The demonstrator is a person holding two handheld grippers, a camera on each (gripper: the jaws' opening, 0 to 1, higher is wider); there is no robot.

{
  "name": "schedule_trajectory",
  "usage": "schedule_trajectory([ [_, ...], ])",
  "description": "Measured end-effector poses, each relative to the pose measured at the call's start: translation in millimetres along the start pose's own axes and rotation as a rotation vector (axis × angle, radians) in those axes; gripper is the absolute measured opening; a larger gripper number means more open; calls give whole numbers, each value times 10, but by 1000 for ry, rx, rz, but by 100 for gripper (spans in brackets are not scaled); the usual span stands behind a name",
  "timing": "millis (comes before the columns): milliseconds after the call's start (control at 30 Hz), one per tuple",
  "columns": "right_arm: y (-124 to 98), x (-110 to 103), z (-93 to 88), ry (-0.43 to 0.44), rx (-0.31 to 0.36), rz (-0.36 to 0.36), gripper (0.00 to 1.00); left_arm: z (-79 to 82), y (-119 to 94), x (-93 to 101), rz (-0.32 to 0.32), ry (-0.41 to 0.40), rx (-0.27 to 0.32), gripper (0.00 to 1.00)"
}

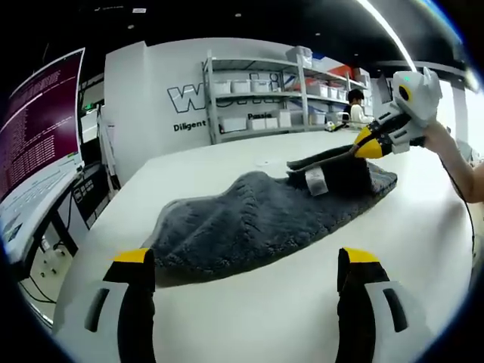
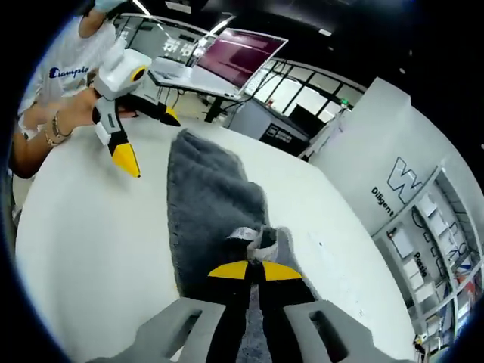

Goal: Open the folded towel by lifting each exposed corner and separating the folded layers until the towel lies flat within the target outline without major curled edges

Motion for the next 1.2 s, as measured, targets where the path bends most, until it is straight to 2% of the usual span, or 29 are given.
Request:
schedule_trajectory([
  [267,-379,202,-218,54,-18,-125,1,-10,1,-11,10,2,-6,99],
  [500,-714,361,-485,103,-54,-215,1,-14,8,-30,19,3,-13,99],
  [667,-1002,475,-677,154,-66,-315,1,-20,6,-63,33,-2,-14,99],
  [833,-1185,549,-848,200,-83,-376,1,-26,17,-68,35,-1,-20,99],
  [900,-1295,585,-959,227,-97,-423,1,-31,20,-72,38,-1,-22,98],
  [1200,-1638,699,-1340,307,-155,-550,1,-52,32,-97,51,1,-37,98],
])
Point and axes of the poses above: the point that each gripper's makers call its tool centre point, and the gripper's own axes: y roughly forward along the fingers, x roughly to its right, z roughly out of its top, the point moved 9 cm from there along -y, roughly backward along the fingers, and after that the axes turned 3 degrees about z, right-handed, at the moved point
